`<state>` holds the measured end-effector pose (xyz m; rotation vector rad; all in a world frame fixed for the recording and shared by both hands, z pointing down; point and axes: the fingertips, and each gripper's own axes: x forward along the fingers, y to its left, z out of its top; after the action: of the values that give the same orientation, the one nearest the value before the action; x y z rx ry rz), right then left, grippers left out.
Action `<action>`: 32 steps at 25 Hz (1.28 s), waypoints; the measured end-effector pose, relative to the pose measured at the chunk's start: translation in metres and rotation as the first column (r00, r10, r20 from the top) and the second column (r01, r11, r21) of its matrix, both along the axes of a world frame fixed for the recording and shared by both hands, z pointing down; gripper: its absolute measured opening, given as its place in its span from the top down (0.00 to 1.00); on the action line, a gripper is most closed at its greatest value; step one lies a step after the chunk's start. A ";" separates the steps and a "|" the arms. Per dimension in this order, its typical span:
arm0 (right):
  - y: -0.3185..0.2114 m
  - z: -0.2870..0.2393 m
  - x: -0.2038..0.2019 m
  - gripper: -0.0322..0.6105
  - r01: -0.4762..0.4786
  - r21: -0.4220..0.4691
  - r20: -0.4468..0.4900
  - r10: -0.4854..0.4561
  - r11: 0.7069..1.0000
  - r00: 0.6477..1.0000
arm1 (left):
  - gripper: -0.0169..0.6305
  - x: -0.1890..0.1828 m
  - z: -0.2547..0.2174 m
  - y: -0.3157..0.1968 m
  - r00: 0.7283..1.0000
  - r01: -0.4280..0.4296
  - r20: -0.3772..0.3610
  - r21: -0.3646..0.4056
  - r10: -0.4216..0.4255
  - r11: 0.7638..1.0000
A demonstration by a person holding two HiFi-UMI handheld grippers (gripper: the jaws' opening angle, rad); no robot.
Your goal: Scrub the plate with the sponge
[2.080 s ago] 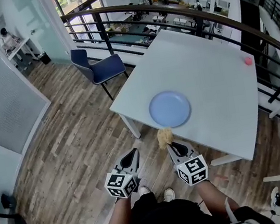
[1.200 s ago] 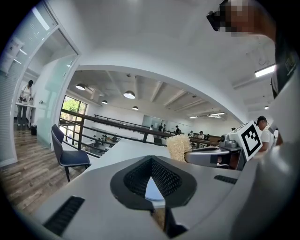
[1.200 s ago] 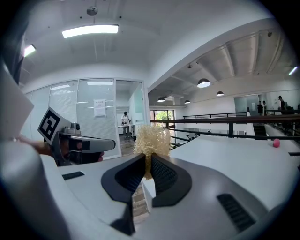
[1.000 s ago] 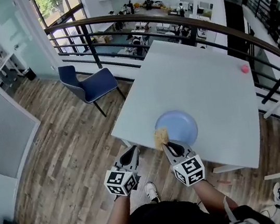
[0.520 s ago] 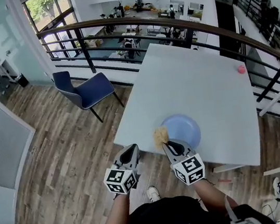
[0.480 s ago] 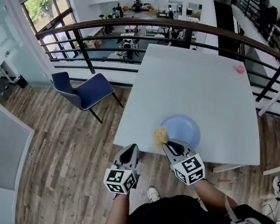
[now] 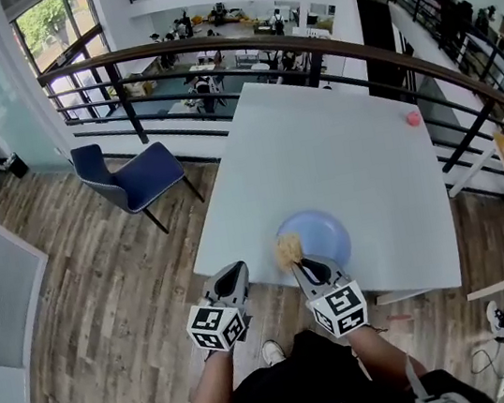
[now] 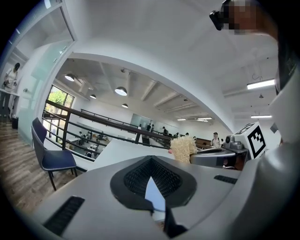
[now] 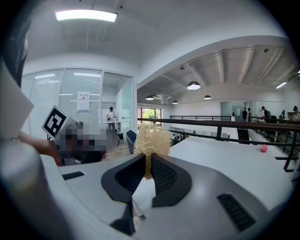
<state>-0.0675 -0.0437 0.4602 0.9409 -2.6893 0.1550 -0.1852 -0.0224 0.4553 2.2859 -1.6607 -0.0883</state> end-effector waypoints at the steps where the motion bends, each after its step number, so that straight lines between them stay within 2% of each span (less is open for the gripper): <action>1: -0.002 0.002 0.002 0.88 -0.010 -0.004 -0.002 0.010 1.000 1.000 | 0.96 0.001 0.001 -0.004 1.000 -0.007 0.002 -0.001 0.007 1.000; 8: -0.037 0.008 0.010 0.88 -0.060 -0.019 0.001 0.060 0.998 0.998 | 0.96 0.006 0.005 -0.043 0.999 -0.045 0.010 -0.014 0.045 0.999; 21: -0.125 0.030 0.030 0.88 -0.086 -0.054 -0.020 0.085 0.995 0.996 | 0.96 0.033 0.030 -0.136 0.995 -0.095 0.006 -0.077 0.096 0.992; 32: -0.167 0.071 0.040 0.88 -0.115 -0.136 -0.035 0.112 0.984 0.993 | 0.96 0.043 0.069 -0.192 0.991 -0.129 0.000 -0.165 0.131 0.978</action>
<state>-0.0276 -0.2107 0.5311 1.0450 -2.5625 0.3448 -0.1425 -0.2140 0.5240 2.2660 -1.4603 0.0882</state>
